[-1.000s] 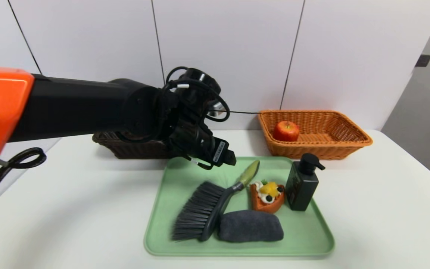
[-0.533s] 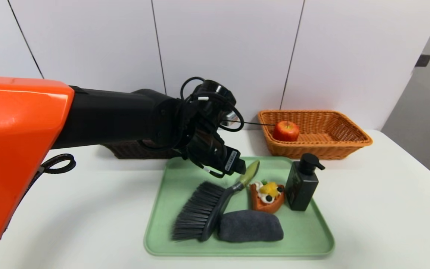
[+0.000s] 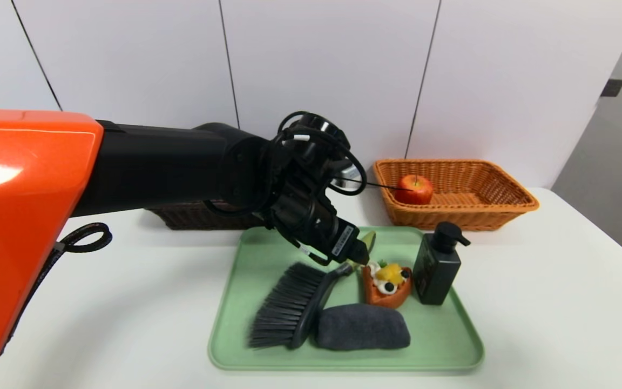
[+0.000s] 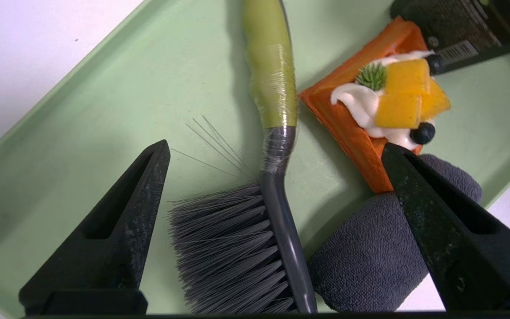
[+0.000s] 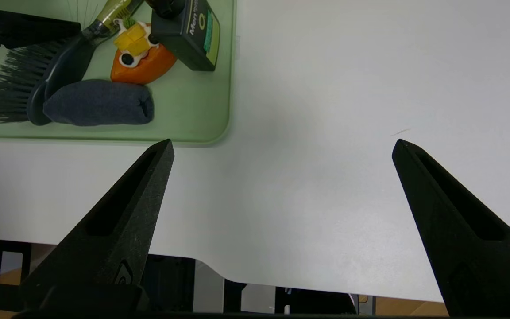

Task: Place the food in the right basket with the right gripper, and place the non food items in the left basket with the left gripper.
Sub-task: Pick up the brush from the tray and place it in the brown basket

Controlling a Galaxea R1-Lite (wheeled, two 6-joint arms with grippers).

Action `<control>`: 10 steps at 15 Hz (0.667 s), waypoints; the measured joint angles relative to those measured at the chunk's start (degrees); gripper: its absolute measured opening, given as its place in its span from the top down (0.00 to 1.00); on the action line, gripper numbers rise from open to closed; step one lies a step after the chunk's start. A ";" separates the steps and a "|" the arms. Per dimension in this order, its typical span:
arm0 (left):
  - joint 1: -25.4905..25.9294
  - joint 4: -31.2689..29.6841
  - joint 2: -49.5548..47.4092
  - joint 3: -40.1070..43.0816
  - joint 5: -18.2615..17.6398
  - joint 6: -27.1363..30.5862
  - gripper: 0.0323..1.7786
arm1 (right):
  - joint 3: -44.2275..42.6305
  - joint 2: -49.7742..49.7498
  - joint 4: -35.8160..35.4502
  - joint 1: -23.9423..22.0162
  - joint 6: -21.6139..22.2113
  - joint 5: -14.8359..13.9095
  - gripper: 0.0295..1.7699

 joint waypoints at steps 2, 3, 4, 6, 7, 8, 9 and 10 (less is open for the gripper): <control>-0.02 0.06 0.02 0.38 -0.80 4.06 0.05 | 0.07 -0.02 0.00 0.00 0.02 0.05 0.04; 0.00 0.02 0.17 0.52 -1.38 5.99 0.05 | 0.18 -0.02 0.00 0.00 0.02 0.07 0.04; 0.00 0.00 0.50 0.55 -1.49 6.92 0.05 | 0.33 -0.04 0.00 0.00 0.02 0.07 0.04; -0.02 -0.11 1.62 0.41 -1.44 7.53 0.05 | 0.88 -0.09 0.00 -0.04 0.09 0.07 0.04; 0.00 -0.39 2.18 0.18 -1.39 7.62 0.05 | 1.21 -0.09 -0.02 -0.09 0.09 0.09 0.04; 0.02 -0.50 2.79 0.00 -1.35 7.62 0.05 | 1.56 -0.06 -0.13 -0.09 0.24 0.09 0.04; 0.00 -0.59 3.41 -0.11 -1.29 7.62 0.05 | 1.87 -0.06 -0.52 -0.09 0.69 0.30 0.04; -0.02 -0.63 3.94 -0.21 -1.27 7.62 0.05 | 2.15 -0.04 -0.88 -0.09 1.02 0.91 0.04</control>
